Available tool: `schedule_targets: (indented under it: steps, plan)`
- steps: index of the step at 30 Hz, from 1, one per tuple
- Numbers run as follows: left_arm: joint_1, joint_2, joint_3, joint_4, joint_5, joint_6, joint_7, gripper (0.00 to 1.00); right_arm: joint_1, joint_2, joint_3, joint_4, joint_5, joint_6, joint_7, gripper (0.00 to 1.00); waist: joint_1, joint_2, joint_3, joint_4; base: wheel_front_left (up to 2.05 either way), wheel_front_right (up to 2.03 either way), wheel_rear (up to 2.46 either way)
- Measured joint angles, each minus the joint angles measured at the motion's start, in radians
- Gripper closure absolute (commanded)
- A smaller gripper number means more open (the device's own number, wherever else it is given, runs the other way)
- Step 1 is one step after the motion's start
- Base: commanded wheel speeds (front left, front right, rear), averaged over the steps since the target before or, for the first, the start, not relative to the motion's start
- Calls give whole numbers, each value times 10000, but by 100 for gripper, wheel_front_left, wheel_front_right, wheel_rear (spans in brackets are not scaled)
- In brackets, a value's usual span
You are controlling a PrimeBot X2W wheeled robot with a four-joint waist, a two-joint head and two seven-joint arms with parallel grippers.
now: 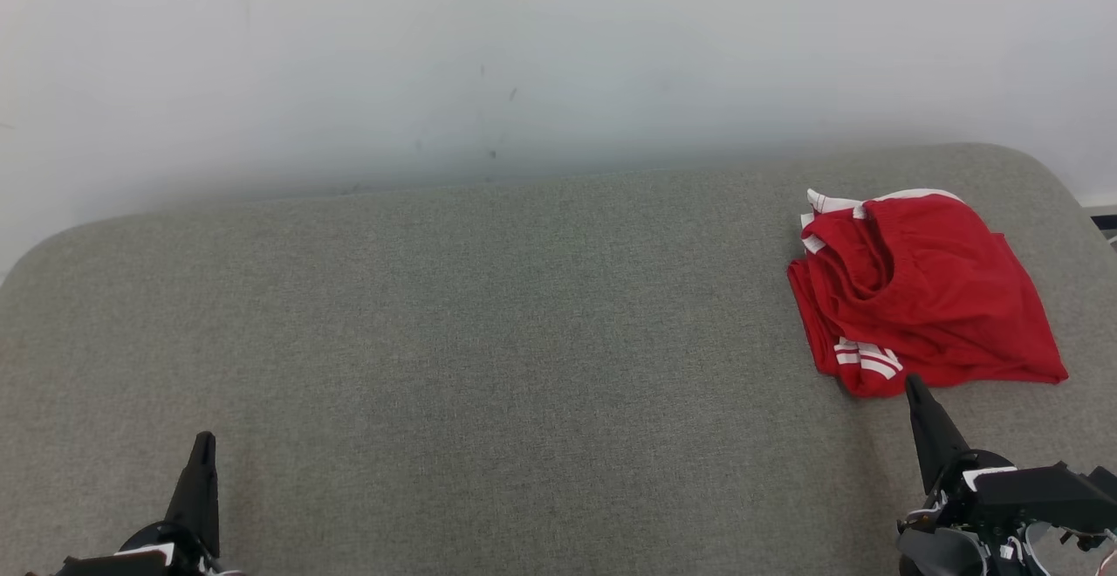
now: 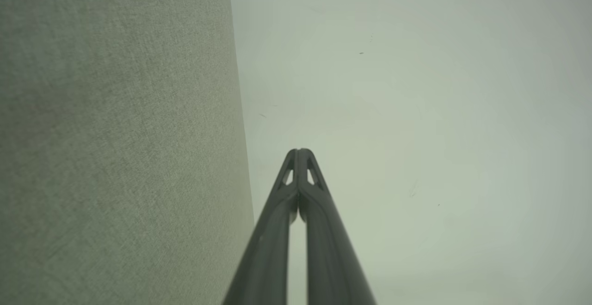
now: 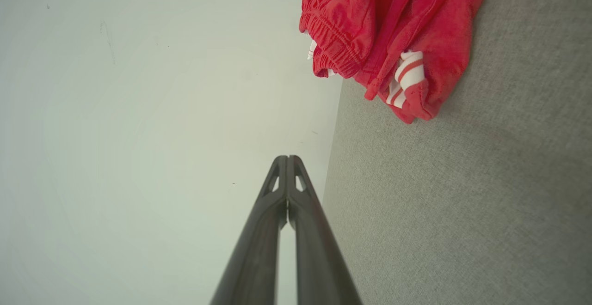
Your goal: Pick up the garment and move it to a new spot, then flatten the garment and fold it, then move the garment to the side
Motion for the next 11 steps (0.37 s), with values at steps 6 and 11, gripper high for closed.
schedule_targets:
  steps: [6, 11]
  plan:
    - [0, 0, 0, 0, 0, 0, 0, 100, 0, 0, 0, -2, 0, 0, 0, 100, 0, 0, 0, 0, 0, 0, 0]
    - [0, -2, 0, -2, 0, 0, 0, 100, 0, 0, 0, -4, 0, 0, 0, 100, 0, 0, 0, 0, 0, 0, 0]
